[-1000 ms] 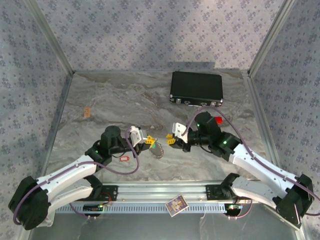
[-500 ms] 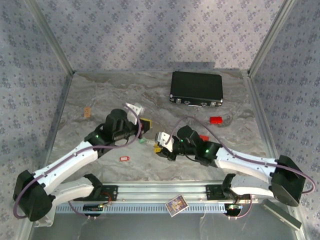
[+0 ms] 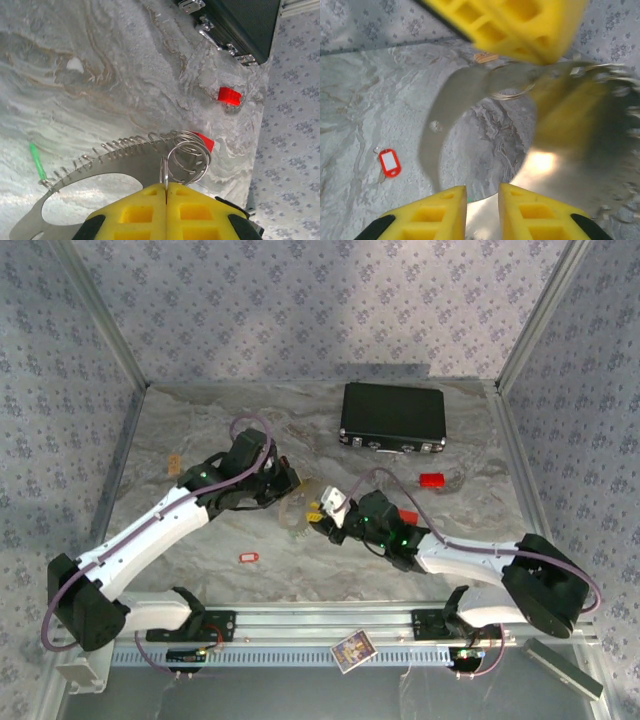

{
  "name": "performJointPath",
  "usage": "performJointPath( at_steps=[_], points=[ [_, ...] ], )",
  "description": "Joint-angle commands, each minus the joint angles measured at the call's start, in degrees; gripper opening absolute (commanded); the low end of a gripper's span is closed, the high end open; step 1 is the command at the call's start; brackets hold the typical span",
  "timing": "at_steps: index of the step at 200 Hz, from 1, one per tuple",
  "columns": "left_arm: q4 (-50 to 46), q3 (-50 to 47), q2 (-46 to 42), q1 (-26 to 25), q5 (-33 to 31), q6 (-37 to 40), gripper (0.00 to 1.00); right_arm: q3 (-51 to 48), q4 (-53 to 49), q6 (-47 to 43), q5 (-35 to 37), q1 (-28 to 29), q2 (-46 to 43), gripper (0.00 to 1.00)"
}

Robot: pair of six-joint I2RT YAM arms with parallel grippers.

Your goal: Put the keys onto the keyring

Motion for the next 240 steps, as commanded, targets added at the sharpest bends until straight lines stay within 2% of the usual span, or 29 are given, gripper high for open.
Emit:
performJointPath(
  at_steps=[1, 25, 39, 58, 81, 96, 117, 172, 240],
  points=[
    [-0.4, 0.4, -1.4, -0.4, 1.4, -7.5, 0.0, -0.9, 3.5, 6.5, -5.0, -1.8, -1.3, 0.29],
    [5.5, -4.4, -3.2, -0.5, 1.3, -12.6, 0.0, -0.3, -5.3, 16.8, -8.3, -2.4, -5.8, 0.33],
    [8.3, -6.3, -3.8, -0.4, 1.1, -15.1, 0.0, 0.7, -11.5, 26.8, -8.2, -2.7, -8.2, 0.37],
    [8.8, -6.6, -4.1, -0.6, 0.2, -16.2, 0.0, 2.6, -17.6, 40.4, -9.5, -3.5, -9.7, 0.37],
    [9.5, -6.4, -3.9, -0.9, -0.7, -16.9, 0.0, 0.2, -11.5, 56.6, -7.3, -2.9, -9.3, 0.36],
    [9.9, -6.3, -3.7, -1.1, -0.6, -17.2, 0.0, -1.9, -4.6, 62.6, -5.9, -2.3, -8.0, 0.39],
    [10.2, -6.3, -3.5, -1.3, -0.2, -17.5, 0.0, -1.9, 2.0, 66.3, -7.5, -2.4, -4.8, 0.43],
    [10.6, -6.2, -3.3, -1.7, 0.0, -17.7, 0.0, 0.1, 14.1, 71.7, -11.0, -3.3, 3.9, 0.42],
    [11.0, -6.5, -2.9, -2.4, 0.0, -18.0, 0.0, 0.3, 16.3, 72.7, -9.8, -3.5, 4.6, 0.42]
  ],
)
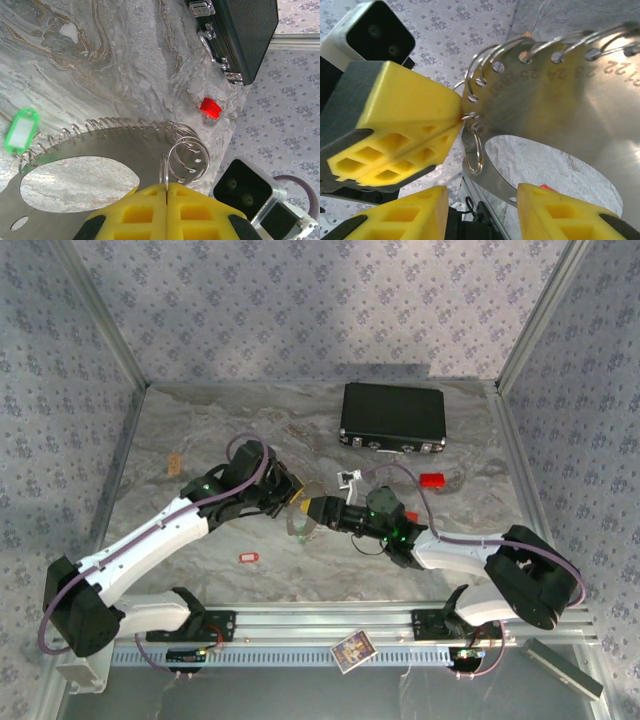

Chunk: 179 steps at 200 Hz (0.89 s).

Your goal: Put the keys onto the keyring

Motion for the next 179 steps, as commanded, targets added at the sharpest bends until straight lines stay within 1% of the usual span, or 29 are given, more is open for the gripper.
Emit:
performJointPath(
  at_steps=[1, 48, 101, 122, 145, 149, 155, 160, 175, 179],
  points=[
    [2.6, 0.5, -0.5, -0.7, 0.3, -1.7, 0.0, 1.7, 2.9, 1.4, 0.3, -0.3, 0.3, 0.42],
    [2.6, 0.5, -0.5, -1.2, 0.0, -2.1, 0.0, 2.7, 5.3, 2.8, 0.5, -1.2, 2.2, 0.36],
    [2.7, 0.6, -0.3, -1.6, -0.1, -2.2, 0.0, 3.8, 5.7, 3.6, 0.5, -1.4, 3.9, 0.24],
    [2.8, 0.5, -0.2, -1.8, -0.4, -2.3, 0.0, 4.1, 6.5, 3.9, 0.4, -1.3, 4.6, 0.18],
    [3.0, 0.2, -0.4, -2.2, -1.1, -2.1, 0.0, 3.9, 6.4, 4.2, 0.4, -1.6, 4.6, 0.06],
    [3.3, 0.1, -0.5, -2.1, -1.3, -1.9, 0.02, 3.7, 6.5, 4.3, 0.3, -1.7, 4.6, 0.04],
    [3.5, 0.0, -0.7, -2.2, -1.7, -1.7, 0.08, 3.6, 6.5, 4.3, 0.2, -1.8, 4.6, 0.02],
    [3.7, -0.1, -0.8, -2.1, -2.0, -1.3, 0.16, 3.4, 6.7, 4.5, 0.1, -1.9, 4.6, 0.0],
    [4.4, 0.1, -1.5, -2.2, -3.3, 0.8, 0.36, 3.0, 6.6, 4.5, -0.5, -2.2, 4.4, 0.0],
    [4.5, 0.2, -1.8, -2.2, -3.7, 1.5, 0.39, 2.9, 6.6, 4.6, -0.7, -2.3, 4.3, 0.0]
  ],
)
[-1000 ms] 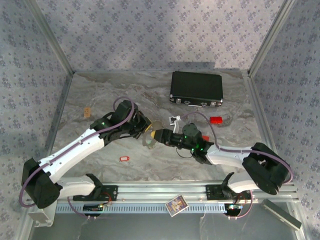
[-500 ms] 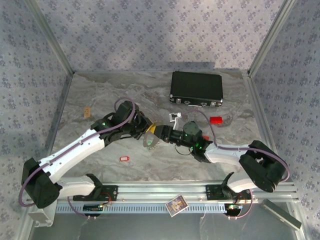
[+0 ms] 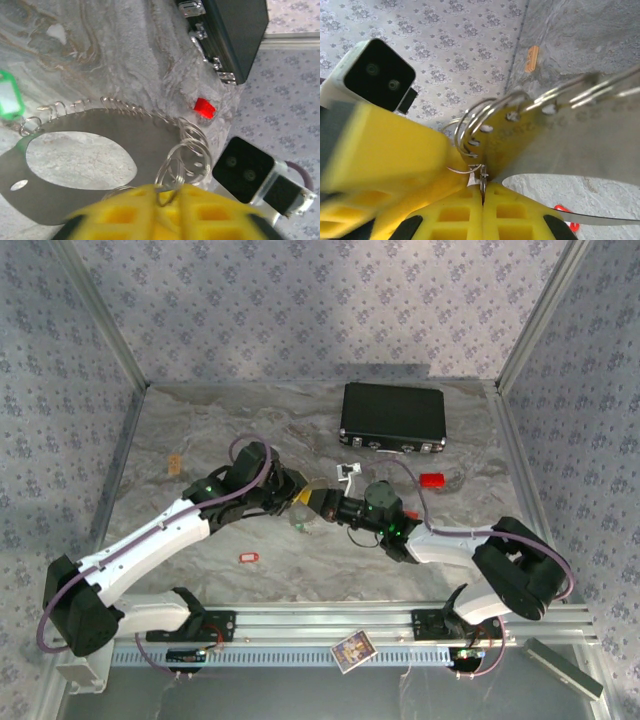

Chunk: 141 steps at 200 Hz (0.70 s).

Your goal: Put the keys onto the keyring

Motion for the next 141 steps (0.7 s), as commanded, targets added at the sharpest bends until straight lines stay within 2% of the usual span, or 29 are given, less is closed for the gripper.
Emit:
performJointPath(
  at_steps=[1, 12, 27, 56, 69, 95, 107, 130, 141],
  points=[
    [2.4, 0.2, -1.7, -0.5, -1.8, 1.9, 0.41, 0.6, 2.1, 0.5, -0.7, -0.8, 0.2, 0.0],
    [2.2, 1.1, -2.3, -0.3, -2.9, 4.9, 0.49, 0.3, 1.9, 0.4, -1.4, -1.1, -0.1, 0.0],
    [-0.1, 3.6, -3.1, 0.7, -4.9, 11.6, 0.56, 0.3, 1.2, 0.2, -3.1, -1.8, -0.5, 0.0],
    [-7.2, 8.3, -5.5, 2.7, -11.0, 32.1, 0.65, 0.4, -1.1, 0.5, -9.0, -4.3, -1.6, 0.0],
    [-7.7, 8.2, -7.5, 3.7, -11.9, 42.6, 0.66, 0.6, -2.4, 0.7, -12.2, -5.6, -2.4, 0.0],
    [-2.9, 2.8, -12.4, 4.3, -8.2, 61.8, 0.65, 1.4, -5.9, 1.0, -18.8, -8.6, -4.1, 0.0],
    [-1.3, -0.7, -14.1, 4.3, -5.4, 69.8, 0.61, 2.0, -7.6, 1.5, -21.9, -10.2, -5.0, 0.0],
    [-0.2, -6.7, -14.9, 4.2, -1.0, 81.1, 0.51, 4.5, -16.1, -1.0, -27.3, -12.4, -7.4, 0.0],
    [1.8, -9.1, -14.9, 3.5, 0.7, 86.0, 0.5, 5.9, -21.3, -3.8, -29.3, -12.7, -8.7, 0.0]
  ],
)
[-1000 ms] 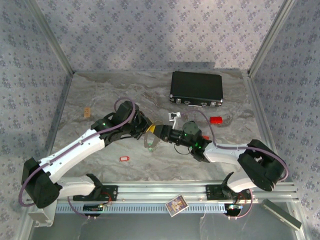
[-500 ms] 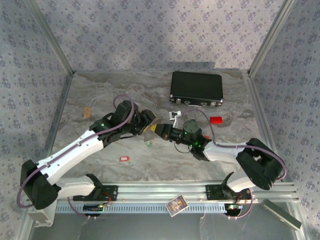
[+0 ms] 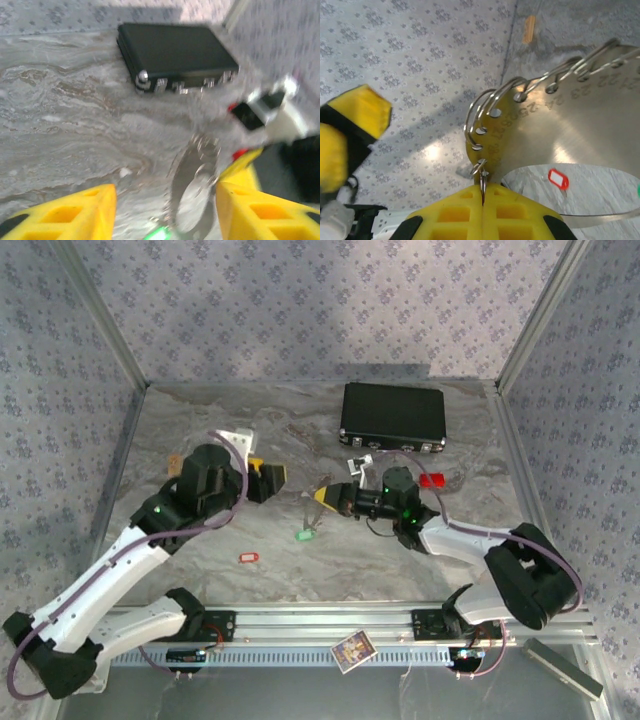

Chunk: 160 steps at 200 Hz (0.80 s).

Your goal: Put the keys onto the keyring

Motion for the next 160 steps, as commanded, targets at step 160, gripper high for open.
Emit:
performJointPath(
  at_steps=[160],
  points=[
    [40.7, -23.5, 2.9, -7.7, 11.7, 46.9, 0.58, 14.0, -38.1, -19.1, -17.1, -3.6, -8.2, 0.0]
  ],
)
